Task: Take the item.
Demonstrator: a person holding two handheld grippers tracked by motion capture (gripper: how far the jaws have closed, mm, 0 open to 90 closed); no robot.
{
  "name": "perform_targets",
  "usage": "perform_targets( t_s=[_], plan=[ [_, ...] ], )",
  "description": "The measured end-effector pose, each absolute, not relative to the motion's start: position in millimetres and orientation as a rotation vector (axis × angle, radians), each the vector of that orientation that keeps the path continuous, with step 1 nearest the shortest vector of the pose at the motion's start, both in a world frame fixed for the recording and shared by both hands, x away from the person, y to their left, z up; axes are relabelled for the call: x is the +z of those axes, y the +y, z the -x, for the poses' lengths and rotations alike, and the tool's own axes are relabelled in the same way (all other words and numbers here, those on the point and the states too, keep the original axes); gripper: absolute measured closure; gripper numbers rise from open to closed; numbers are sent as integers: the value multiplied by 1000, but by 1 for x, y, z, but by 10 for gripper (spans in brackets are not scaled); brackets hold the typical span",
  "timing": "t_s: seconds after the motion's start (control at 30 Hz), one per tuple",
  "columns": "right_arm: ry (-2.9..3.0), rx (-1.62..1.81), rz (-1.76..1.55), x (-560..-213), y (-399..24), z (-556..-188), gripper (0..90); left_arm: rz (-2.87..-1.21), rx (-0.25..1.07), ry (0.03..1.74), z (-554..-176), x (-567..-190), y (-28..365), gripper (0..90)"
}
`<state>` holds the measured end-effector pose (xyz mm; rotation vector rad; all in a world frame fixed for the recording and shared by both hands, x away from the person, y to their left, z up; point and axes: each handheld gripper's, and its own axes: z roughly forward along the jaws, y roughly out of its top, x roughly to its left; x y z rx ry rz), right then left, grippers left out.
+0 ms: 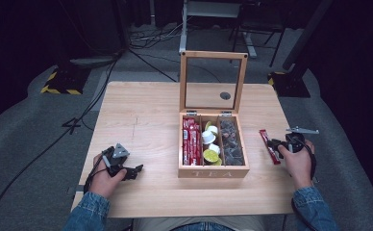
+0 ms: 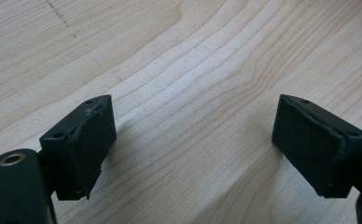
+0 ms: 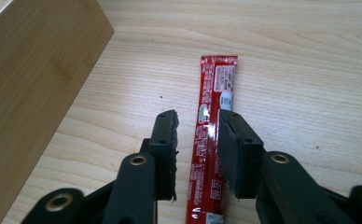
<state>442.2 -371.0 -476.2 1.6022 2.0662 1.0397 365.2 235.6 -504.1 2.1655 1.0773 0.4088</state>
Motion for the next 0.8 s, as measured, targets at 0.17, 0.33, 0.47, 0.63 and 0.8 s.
perform_targets(
  t_s=[0.17, 0.33, 0.47, 0.63, 0.8],
  plan=[
    [2050, 1065, -1572, -472, -372, -441, 623, -2166, 410, 1075, -366, -504, 235, 138],
    [2013, 1112, -1537, -460, -372, -437, 600, -2168, 410, 1075, -366, -504, 236, 137],
    [2001, 1141, -1504, -452, -371, -434, 569, -2170, 399, 1070, -368, -504, 236, 137],
    [1989, 1196, -1472, -443, -366, -430, 529, -2168, 402, 1068, -371, -504, 236, 136],
    [1977, 1255, -1403, -428, -358, -424, 473, -2175, 400, 1072, -374, -504, 235, 136]
  ],
)
